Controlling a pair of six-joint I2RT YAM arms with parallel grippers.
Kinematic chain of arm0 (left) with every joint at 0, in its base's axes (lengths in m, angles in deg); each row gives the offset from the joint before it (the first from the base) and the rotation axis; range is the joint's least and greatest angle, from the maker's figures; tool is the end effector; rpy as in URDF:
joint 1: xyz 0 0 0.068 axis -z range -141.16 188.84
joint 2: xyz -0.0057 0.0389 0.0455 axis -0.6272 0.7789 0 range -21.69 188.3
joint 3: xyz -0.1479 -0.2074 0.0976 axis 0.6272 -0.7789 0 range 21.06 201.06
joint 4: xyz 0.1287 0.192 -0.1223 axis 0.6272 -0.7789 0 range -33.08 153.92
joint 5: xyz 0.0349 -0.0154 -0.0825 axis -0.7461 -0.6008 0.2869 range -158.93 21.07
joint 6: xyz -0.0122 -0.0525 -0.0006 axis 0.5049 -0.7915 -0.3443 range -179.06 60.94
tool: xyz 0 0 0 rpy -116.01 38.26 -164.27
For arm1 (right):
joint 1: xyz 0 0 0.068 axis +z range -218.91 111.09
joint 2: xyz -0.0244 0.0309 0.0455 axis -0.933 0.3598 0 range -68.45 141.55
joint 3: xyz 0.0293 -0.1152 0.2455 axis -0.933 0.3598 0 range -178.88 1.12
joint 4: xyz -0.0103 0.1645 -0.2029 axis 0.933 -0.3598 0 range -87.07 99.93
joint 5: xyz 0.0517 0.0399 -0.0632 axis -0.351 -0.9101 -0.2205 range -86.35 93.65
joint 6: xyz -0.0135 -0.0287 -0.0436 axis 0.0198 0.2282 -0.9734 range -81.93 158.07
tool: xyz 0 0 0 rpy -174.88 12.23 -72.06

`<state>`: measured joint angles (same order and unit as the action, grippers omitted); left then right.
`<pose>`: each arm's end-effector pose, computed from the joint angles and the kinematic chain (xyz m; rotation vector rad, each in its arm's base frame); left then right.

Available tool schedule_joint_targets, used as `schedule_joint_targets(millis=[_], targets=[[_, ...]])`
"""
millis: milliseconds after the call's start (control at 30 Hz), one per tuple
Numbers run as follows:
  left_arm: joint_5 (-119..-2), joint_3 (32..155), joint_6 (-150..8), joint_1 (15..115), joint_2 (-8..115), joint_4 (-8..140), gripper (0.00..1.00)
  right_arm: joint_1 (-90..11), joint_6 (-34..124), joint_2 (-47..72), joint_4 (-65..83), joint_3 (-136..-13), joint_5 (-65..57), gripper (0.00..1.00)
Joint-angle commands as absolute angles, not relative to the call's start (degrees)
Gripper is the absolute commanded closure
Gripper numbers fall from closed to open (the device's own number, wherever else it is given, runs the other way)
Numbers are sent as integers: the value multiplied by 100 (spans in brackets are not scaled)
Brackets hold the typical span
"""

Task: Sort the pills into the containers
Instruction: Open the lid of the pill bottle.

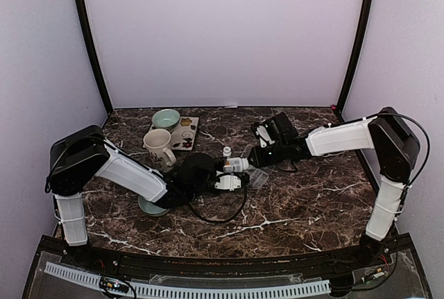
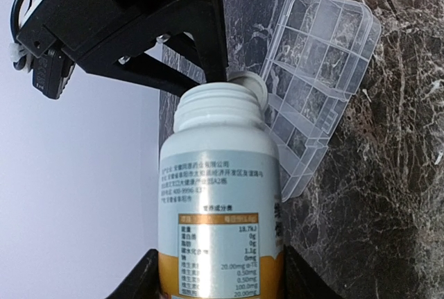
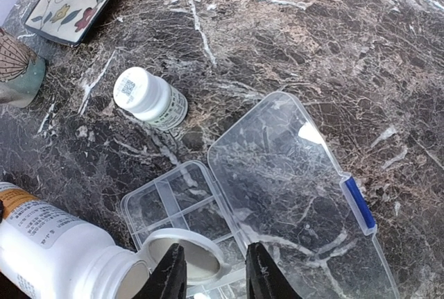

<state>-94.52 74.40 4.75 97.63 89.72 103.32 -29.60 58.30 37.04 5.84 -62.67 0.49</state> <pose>0.2191 -0.3319 0.1490 1.4918 1.1636 0.4823 0.3003 0.2485 0.1712 -0.4317 2.4034 0.5507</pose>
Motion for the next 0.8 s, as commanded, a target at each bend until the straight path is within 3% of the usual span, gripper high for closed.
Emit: schedule_joint_targets(millis=[0, 767], targets=[[-9507, 7346, 356, 9749, 8568, 10582, 97, -2989, 5867, 3476, 789, -6182, 54, 68], [-9244, 7168, -356, 9527, 8021, 10202, 97, -2981, 6063, 2971, 915, -5900, -33, 63]])
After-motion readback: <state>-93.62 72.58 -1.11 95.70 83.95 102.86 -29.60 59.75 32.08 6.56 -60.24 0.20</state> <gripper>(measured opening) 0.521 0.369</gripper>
